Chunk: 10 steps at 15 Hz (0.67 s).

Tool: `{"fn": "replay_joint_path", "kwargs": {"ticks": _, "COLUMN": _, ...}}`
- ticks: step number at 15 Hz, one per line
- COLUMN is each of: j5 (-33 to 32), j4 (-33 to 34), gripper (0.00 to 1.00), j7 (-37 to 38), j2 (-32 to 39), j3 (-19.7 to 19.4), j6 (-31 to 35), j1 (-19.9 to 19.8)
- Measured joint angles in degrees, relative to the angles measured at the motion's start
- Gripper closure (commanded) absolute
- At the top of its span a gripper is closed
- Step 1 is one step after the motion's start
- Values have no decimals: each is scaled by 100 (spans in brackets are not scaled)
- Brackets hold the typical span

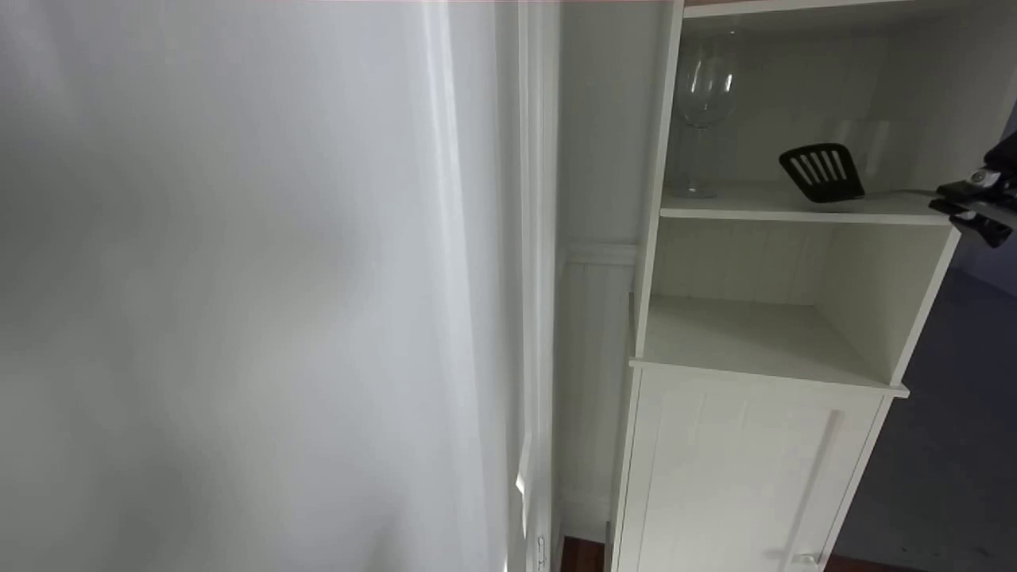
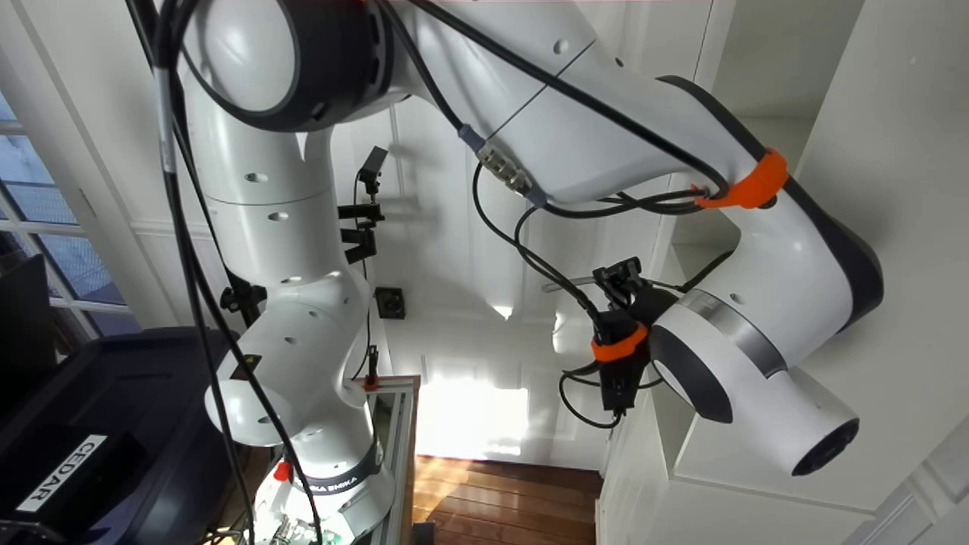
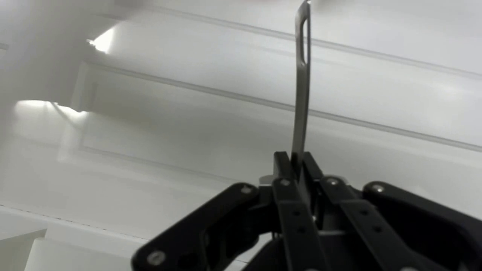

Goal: Pick up the spatula and place it on the bottom shelf

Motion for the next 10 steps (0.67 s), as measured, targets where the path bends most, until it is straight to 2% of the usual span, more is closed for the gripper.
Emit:
{"fn": "replay_joint_path", "kwargs": {"ticks": 5, "j5": -573, "j4": 140, "gripper": 97, "j7": -4, "j2": 72, "j3": 11, "j6": -121, "j1": -1}}
{"fn": "replay_joint_path", "kwargs": {"ticks": 10, "j5": -854, "j4": 212, "gripper": 97, "j7": 8, "j2": 156, "j3": 49, "j6": -254, "j1": 10}}
